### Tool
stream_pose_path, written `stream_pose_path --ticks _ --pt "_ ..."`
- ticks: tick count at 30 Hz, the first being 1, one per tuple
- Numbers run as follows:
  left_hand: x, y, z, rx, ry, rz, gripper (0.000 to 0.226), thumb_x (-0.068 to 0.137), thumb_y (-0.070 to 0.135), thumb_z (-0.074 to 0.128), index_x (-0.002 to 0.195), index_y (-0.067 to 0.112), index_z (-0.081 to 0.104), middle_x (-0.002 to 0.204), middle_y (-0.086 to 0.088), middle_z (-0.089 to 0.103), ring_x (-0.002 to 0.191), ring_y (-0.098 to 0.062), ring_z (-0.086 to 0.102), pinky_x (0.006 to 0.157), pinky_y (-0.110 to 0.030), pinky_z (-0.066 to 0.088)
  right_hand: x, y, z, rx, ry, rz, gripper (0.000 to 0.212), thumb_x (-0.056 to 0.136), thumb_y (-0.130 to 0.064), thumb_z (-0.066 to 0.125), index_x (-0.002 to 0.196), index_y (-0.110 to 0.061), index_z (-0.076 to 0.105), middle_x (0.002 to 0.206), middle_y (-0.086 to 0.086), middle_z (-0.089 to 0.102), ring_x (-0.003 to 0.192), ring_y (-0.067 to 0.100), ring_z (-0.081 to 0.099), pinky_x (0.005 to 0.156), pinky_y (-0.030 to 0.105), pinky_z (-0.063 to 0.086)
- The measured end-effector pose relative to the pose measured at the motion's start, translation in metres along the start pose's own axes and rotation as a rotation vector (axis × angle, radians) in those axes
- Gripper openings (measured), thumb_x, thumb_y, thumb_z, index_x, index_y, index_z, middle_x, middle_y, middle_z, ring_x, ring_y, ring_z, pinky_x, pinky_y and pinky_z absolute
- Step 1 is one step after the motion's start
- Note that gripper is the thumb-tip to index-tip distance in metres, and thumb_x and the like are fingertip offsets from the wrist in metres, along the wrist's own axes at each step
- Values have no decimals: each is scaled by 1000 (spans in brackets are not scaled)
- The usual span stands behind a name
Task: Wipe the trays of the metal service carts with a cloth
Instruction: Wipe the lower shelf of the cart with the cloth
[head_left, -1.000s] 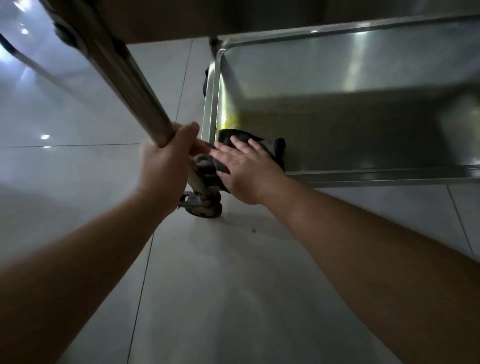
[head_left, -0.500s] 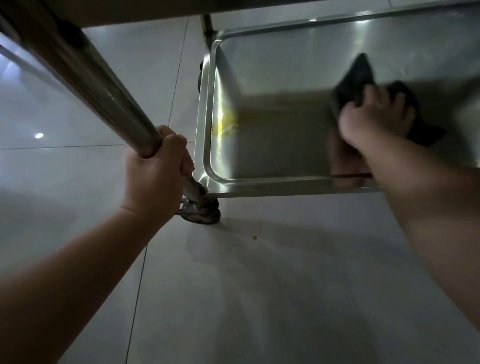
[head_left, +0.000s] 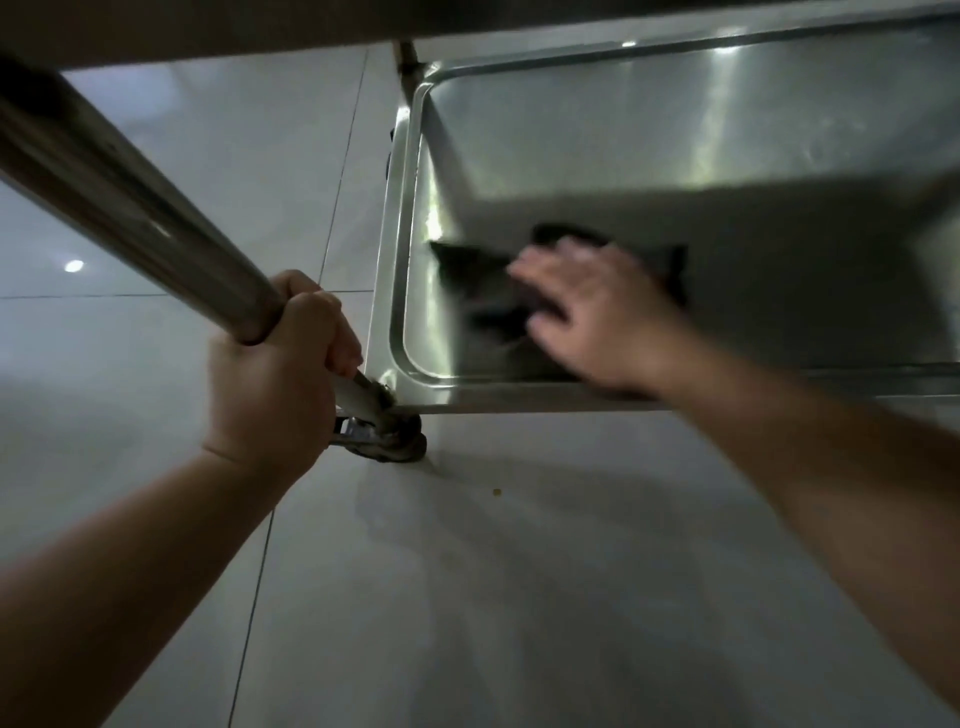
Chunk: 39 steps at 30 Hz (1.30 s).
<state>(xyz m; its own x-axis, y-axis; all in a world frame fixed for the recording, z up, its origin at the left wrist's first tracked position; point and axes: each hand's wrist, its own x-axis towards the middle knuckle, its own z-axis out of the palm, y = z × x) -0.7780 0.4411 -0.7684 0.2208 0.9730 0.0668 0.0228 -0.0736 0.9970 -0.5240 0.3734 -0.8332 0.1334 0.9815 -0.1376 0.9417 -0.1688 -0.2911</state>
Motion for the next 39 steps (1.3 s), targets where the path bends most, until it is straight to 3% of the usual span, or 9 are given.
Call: stream_pose_path --ticks 4,7,12,16,22,24,28,31,39 --pt "1 2 0 0 -27 22 21 71 21 55 52 24 48 47 3 43 49 -21 44 57 -33 42 51 79 -32 17 100 510 62 104 -52 36 163 -35 28 173 -9 21 160 24 14 129 49 7" --pt "1 1 -2 -3 -39 31 20 71 23 55 53 23 49 47 3 44 50 -21 43 57 -35 42 96 70 -30 -3 140 713 65 102 -50 23 165 -31 21 175 -4 15 162 29 5 128 56 1" --pt "0 2 0 -14 -60 13 19 69 23 55 52 25 47 48 3 43 50 -20 39 54 -31 39 134 -24 -15 -25 -10 296 63 105 -50 23 166 -35 16 176 -9 10 162 22 4 129 50 -1" --pt "0 0 -2 -68 -60 -5 20 67 20 57 54 18 42 49 0 40 49 -19 36 51 -31 36 108 -87 4 -3 -107 -10 64 107 -49 30 168 -36 12 175 -14 8 161 13 2 129 43 -5" --pt "0 -4 -4 -67 -85 38 20 72 19 56 55 22 46 51 1 41 51 -19 38 51 -27 39 21 -60 11 58 -247 -369 63 102 -55 33 163 -46 21 170 -28 16 158 0 2 123 27 -11" --pt "0 -3 -3 -55 -77 21 19 70 21 56 54 22 46 51 0 41 51 -19 39 51 -27 37 35 -44 3 25 -237 -351 63 102 -53 37 163 -46 25 169 -27 19 159 3 7 124 29 -6" --pt "0 -2 -3 -39 -76 33 18 68 22 56 54 17 45 50 -4 39 49 -20 38 48 -27 36 113 -21 -11 -5 -21 114 60 108 -45 35 166 -35 22 174 -11 16 161 17 11 129 42 3" --pt "2 -3 -3 -32 -62 46 18 68 23 55 53 20 46 50 -3 40 48 -20 39 48 -25 37 168 -36 -20 45 -54 325 63 107 -45 24 168 -33 10 176 -9 5 162 21 -2 129 48 -4" --pt "2 -7 -7 -34 -85 49 23 72 21 55 57 12 39 51 -3 40 48 -20 38 48 -27 37 144 -105 -1 44 -131 19 60 107 -57 27 165 -44 16 176 -13 3 162 17 0 128 45 -5"
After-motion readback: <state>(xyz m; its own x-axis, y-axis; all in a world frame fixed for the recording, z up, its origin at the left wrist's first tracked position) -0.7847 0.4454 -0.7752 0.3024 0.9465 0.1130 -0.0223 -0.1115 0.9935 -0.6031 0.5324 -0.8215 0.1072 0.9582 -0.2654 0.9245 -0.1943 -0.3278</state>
